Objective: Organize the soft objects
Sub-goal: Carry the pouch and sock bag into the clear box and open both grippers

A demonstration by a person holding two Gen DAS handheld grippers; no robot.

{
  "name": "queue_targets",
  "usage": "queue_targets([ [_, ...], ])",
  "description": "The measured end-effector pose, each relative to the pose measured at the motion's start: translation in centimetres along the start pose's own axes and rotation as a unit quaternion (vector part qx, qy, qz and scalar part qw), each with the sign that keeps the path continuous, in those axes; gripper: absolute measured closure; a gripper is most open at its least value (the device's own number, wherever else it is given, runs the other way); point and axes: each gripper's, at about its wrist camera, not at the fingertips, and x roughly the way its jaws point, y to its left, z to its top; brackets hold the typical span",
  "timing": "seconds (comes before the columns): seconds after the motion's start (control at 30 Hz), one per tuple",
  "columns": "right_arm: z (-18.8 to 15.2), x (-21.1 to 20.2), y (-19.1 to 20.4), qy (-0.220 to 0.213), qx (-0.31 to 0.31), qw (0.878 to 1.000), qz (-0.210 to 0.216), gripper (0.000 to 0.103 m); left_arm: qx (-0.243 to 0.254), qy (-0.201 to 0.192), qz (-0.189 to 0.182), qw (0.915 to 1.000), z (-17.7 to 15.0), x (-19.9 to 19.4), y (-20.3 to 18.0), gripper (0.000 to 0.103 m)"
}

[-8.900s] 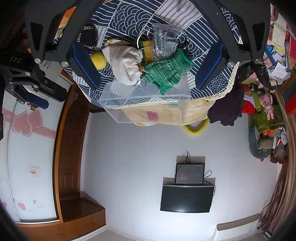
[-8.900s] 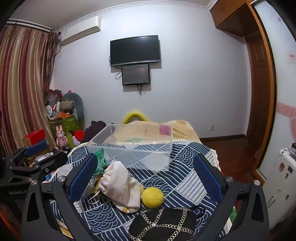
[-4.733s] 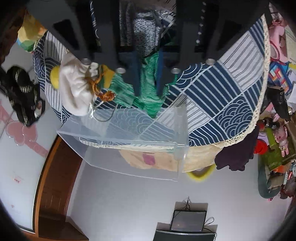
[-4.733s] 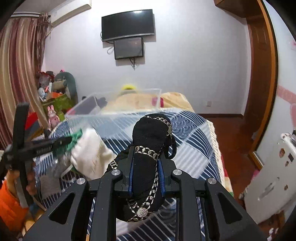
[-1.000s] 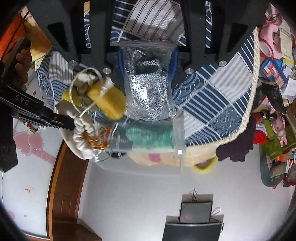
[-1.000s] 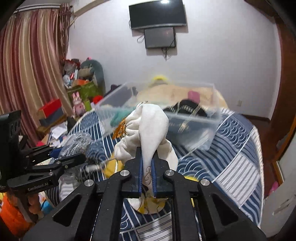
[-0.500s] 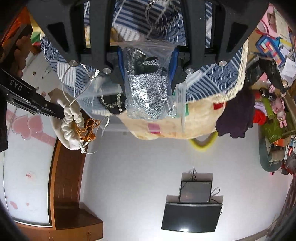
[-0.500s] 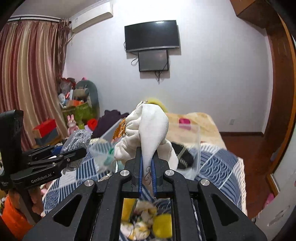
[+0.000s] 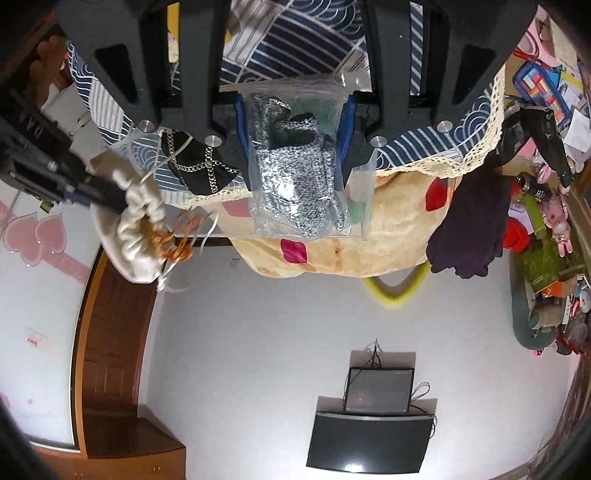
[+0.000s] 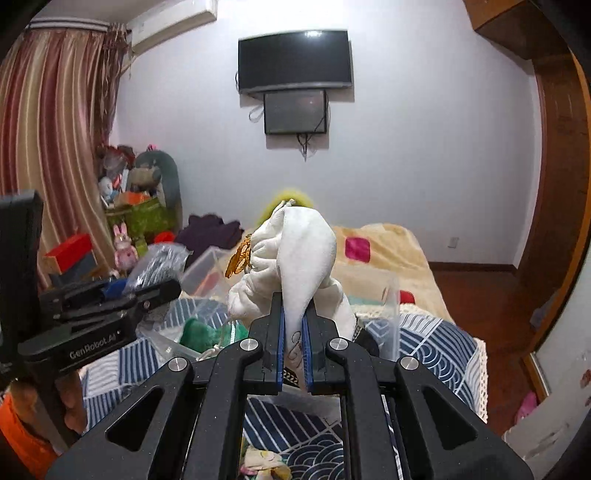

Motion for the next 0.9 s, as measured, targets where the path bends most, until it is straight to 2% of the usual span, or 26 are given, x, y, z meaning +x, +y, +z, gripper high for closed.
queue_targets([
  [0.33,-1.4,5.2,-0.2,0.081,-0.007,0.997,0.002,0.096,0.029,0.050,0.016,0.9982,-0.9,4.8,-1.2,0.065],
  [0.6,-2.3,6.3,-0.6,0.114,-0.006,0.993,0.007,0.096,0.033,0.077,0.014,0.9964,-1.9,6.6,-1.7,0.064],
  [0.7,-2.4,6.2,-0.8,0.117,-0.006,0.993,0.008,0.091,0.037,0.086,0.013,0.9955,-1.8,6.5,-2.0,0.057],
  [0.77,-2.4,5.8,-0.8,0.120,-0.008,0.993,0.009,0.079,0.039,0.084,0.013,0.9956,-1.8,6.1,-2.1,0.051],
  [0.83,-2.2,5.5,-0.9,0.118,-0.008,0.993,0.009,0.073,0.041,0.073,0.011,0.9964,-1.5,5.3,-2.2,0.041],
  [0.9,-2.1,5.1,-1.1,0.111,-0.007,0.994,0.010,0.071,0.044,0.062,0.012,0.9970,-1.3,4.4,-2.4,0.037],
])
